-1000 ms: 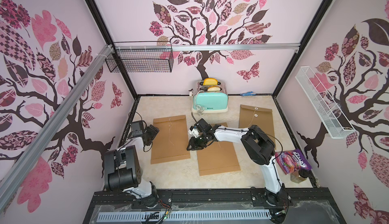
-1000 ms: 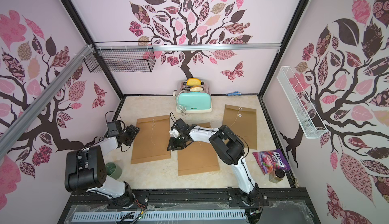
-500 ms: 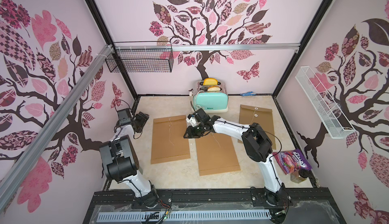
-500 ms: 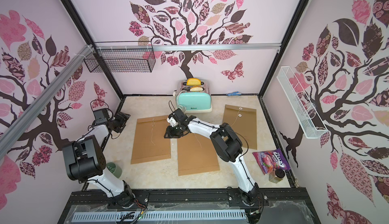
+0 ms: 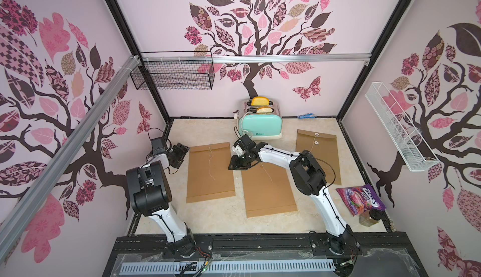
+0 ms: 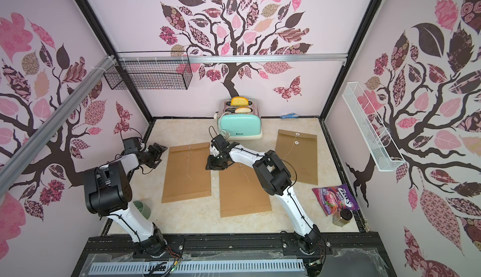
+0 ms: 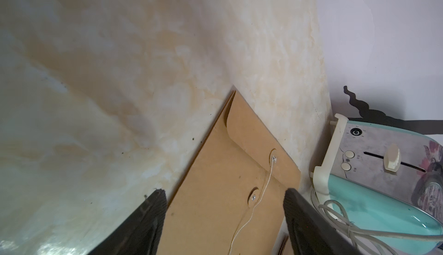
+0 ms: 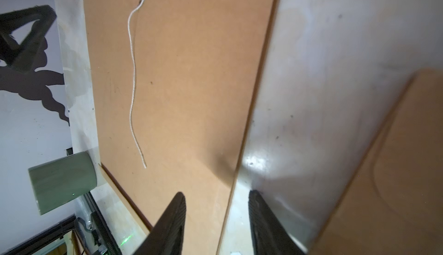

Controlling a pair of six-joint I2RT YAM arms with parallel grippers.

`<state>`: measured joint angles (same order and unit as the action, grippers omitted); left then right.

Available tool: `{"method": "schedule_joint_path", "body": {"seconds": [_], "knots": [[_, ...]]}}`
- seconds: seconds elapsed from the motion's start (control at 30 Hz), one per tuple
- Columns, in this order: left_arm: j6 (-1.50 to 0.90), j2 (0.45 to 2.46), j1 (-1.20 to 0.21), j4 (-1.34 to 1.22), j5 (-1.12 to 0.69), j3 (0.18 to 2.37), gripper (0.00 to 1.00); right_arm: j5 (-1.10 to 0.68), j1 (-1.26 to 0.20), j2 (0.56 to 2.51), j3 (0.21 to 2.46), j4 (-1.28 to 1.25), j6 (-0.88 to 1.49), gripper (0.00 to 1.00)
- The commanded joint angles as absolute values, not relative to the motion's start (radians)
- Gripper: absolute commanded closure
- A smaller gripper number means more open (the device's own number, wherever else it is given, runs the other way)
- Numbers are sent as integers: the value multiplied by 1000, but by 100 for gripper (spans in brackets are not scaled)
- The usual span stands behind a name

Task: Close the mouth of the file bag
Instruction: Pick up the file bag from the center of the board.

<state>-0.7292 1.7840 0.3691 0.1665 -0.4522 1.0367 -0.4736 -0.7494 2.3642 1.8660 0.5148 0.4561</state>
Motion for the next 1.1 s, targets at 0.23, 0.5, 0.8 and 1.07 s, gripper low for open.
{"method": "schedule_joint_path", "body": {"seconds": [0.23, 0.5, 0.8, 1.07], "knots": [[-782, 1809, 325, 75, -447, 962, 21, -670, -749, 2402, 1786, 226, 639, 54], [-787, 1775, 316, 52, -442, 917, 22, -707, -738, 2361, 1698, 26, 721, 59], [-820, 1815, 305, -6, -453, 872, 23, -747, -735, 2360, 1642, -111, 813, 72], [-825, 1819, 267, -23, -446, 855, 24, -719, -736, 2341, 1672, -42, 767, 85]]}}
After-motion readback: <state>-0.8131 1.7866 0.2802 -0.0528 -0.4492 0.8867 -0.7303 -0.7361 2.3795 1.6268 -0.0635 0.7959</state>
